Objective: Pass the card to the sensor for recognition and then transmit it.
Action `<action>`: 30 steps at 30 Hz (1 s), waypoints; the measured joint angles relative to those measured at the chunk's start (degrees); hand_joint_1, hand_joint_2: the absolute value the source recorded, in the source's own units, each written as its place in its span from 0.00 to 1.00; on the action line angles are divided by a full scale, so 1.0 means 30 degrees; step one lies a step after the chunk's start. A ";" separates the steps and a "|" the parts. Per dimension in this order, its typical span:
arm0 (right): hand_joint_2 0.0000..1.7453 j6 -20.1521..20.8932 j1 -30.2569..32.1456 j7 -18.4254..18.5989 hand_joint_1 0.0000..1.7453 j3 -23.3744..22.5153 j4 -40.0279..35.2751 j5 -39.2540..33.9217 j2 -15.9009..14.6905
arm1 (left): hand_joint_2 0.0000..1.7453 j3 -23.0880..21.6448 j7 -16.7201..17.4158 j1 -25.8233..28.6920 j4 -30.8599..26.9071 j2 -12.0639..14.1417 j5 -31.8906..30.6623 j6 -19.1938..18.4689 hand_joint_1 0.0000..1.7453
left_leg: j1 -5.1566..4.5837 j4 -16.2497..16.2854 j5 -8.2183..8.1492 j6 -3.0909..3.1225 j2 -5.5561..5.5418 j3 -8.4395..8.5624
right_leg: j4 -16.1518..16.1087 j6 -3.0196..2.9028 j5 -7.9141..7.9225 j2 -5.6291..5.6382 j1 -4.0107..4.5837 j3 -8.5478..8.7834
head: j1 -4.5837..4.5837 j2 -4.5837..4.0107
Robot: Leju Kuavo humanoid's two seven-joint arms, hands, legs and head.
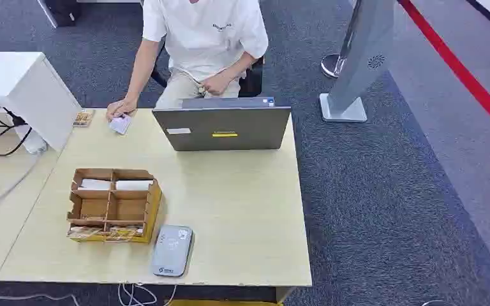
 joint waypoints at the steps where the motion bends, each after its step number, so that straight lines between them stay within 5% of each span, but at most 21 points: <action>1: 0.00 -0.0015 0.0000 0.0029 0.00 -0.0058 0.0000 0.0102 0.0000 | 1.00 0.0080 0.0240 0.0003 -0.0642 -0.0223 0.0401 0.0175 0.00 | 0.0000 0.0000 0.0000 0.0000 0.0000 -0.0001 | 0.0000 0.0000 0.0000 0.0000 0.0000 0.0020 | 0.0000 0.0000; 4: 0.00 -0.0109 -0.0003 0.0218 0.00 -0.0095 0.0000 0.0284 0.0000 | 1.00 0.0459 0.0969 0.0000 -0.2463 -0.1033 0.1995 0.0844 0.00 | -0.0003 0.0002 0.0000 0.0000 0.0002 -0.0002 | 0.0000 0.0004 0.0006 0.0002 -0.0002 0.0031 | 0.0000 0.0000; 8: 0.00 -0.0146 -0.0058 0.0343 0.00 -0.0161 0.0000 0.0518 0.0000 | 1.00 0.0159 0.0414 0.0574 -0.4444 -0.1668 0.5495 0.2942 0.00 | 0.0003 0.0002 -0.0002 -0.0001 0.0028 0.0010 | 0.0000 0.0003 0.0007 0.0029 0.0005 0.0031 | 0.0000 0.0000; 10: 0.00 -0.0190 -0.0075 0.0429 0.00 -0.0240 0.0000 0.0553 0.0000 | 1.00 -0.1763 -0.0594 0.1849 -0.6635 -0.1966 0.9159 0.5757 0.00 | 0.0011 0.0002 -0.0009 -0.0009 0.0098 0.0038 | -0.0001 -0.0004 0.0011 0.0091 0.0017 0.0015 | -0.0007 0.0000; 12: 0.00 -0.0211 -0.0050 0.0540 0.00 -0.0299 0.0000 0.0605 -0.0007 | 1.00 -0.3719 -0.1114 0.3006 -0.8597 -0.2054 1.0751 0.7062 0.00 | 0.0015 0.0003 -0.0007 -0.0007 0.0056 0.0019 | -0.0005 -0.0002 -0.0005 0.0037 0.0020 -0.0014 | -0.0007 0.0000; 18: 0.00 -0.0248 -0.0124 0.0649 0.00 -0.0649 0.0000 0.0758 -0.0007 | 1.00 -0.7273 -0.2440 0.4828 -1.4411 -0.2156 1.1623 0.8774 0.00 | 0.0036 -0.0005 -0.0001 -0.0010 0.0017 0.0023 | 0.0001 -0.0027 -0.0011 -0.0019 0.0043 0.0014 | -0.0007 0.0000; 23: 0.00 -0.0255 -0.0121 0.0663 0.00 -0.0722 0.0000 0.0780 -0.0007 | 1.00 -0.8547 -0.2586 0.5464 -1.6747 -0.2221 1.1659 0.8984 0.00 | 0.0033 -0.0003 0.0010 -0.0017 0.0016 0.0025 | 0.0000 -0.0025 -0.0001 -0.0018 0.0040 0.0018 | -0.0007 0.0000; 24: 1.00 -0.0255 -0.0122 0.0663 0.00 -0.0722 0.0000 0.0787 0.0000 | 1.00 -0.8741 -0.2703 0.5566 -1.6966 -0.2228 1.1674 0.9028 0.00 | 0.0033 -0.0003 0.0010 -0.0017 0.0016 0.0025 | 0.0000 -0.0026 -0.0001 -0.0017 0.0040 0.0018 | -0.0015 0.0000; 30: 1.00 -0.0269 -0.0129 0.0889 0.00 -0.0729 0.0000 0.1195 0.0000 | 1.00 -0.9855 -0.5709 0.5815 -1.9460 -0.2243 1.0554 0.9974 0.00 | 0.0035 0.0001 0.0013 -0.0020 0.0015 0.0029 | 0.0000 -0.0026 -0.0001 -0.0019 0.0042 0.0012 | -0.0008 0.0000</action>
